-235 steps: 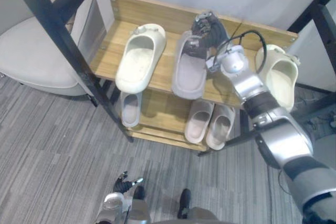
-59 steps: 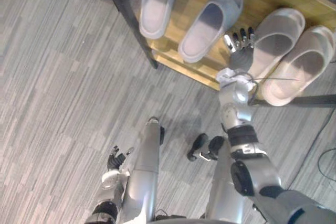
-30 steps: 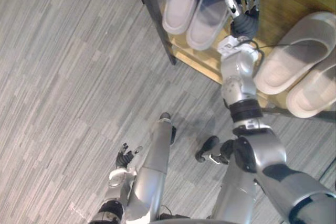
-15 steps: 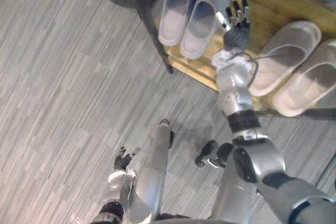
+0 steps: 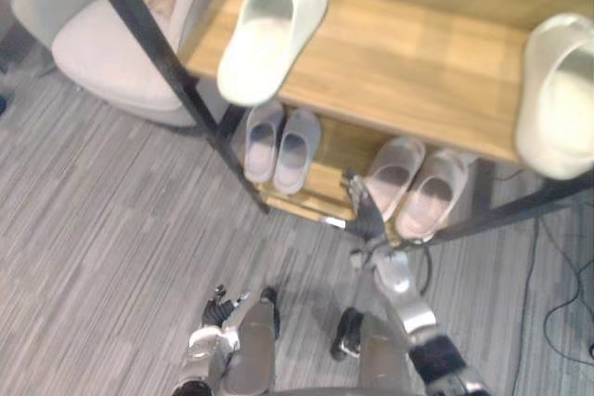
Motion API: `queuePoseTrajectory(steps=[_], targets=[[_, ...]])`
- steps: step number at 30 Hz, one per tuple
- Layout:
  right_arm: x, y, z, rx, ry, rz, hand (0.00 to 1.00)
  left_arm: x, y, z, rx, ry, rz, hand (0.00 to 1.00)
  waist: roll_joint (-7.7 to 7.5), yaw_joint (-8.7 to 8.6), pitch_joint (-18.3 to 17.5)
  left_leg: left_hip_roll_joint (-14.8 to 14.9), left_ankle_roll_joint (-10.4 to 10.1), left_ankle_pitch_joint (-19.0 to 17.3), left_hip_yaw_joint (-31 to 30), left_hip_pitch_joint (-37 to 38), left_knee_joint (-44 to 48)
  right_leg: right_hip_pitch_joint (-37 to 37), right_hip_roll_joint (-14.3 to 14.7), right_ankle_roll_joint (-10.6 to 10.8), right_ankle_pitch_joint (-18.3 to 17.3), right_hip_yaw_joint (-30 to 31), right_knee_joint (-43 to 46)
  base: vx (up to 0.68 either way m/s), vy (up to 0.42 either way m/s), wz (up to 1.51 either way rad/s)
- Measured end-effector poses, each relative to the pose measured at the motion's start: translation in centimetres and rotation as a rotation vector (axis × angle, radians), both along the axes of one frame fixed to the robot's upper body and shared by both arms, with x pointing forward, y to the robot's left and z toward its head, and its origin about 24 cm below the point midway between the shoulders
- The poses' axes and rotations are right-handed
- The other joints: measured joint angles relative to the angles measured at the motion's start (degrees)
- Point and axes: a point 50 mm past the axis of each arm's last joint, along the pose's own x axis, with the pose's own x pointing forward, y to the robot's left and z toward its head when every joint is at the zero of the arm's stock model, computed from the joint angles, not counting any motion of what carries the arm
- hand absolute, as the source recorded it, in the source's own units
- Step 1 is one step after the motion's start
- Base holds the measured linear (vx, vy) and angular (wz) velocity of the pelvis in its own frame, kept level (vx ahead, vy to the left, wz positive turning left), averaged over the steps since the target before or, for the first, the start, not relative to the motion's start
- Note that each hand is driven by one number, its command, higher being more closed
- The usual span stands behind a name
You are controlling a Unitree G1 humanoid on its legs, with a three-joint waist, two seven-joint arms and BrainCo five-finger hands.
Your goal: Organize the slippers on the shoe rack
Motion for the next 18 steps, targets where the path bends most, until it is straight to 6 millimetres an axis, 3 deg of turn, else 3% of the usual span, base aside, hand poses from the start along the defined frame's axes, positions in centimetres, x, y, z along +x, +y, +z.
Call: queuePoseTrajectory(steps=[4,8,11,18], targets=[[-4.2,-1.9,-6.5,-0.050,0.314,-0.062,0.00,-1.5,-0.9,-0.9,0.008,0.069,-0.075,0.00,0.44,-1.79,-3.37,0.18,0.07,3.69,1.46,7.75,-9.56,5.86,1.78,0.76,3.41,0.67,-7.87,0.07,0.040,-0.18],[-7.4,-3.5,-10.2,-0.081,0.535,-0.111,0.00,-2.1,-1.7,-1.2,0.023,0.094,-0.151,0.00,1.29,-2.63,-4.43,1.02,0.14,5.96,2.77,11.17,-14.42,8.64,3.75,0.78,6.91,1.72,-13.73,0.02,0.040,-0.23],[-9.3,-4.2,-11.8,-0.074,0.645,-0.143,0.00,-2.5,-2.1,-1.4,0.039,0.113,-0.205,0.00,1.72,-3.56,-4.80,1.14,0.34,7.02,2.99,12.98,-16.26,10.43,4.55,0.75,8.78,2.28,-16.57,-0.05,0.034,-0.13],[-10.7,-6.2,-13.0,0.015,0.735,-0.283,0.00,-2.3,-4.4,-1.3,0.095,0.104,-0.449,0.00,2.96,-4.14,-6.11,1.32,0.91,8.90,4.23,16.49,-20.03,13.68,6.00,1.00,12.40,4.00,-21.73,-0.07,0.019,-0.12]])
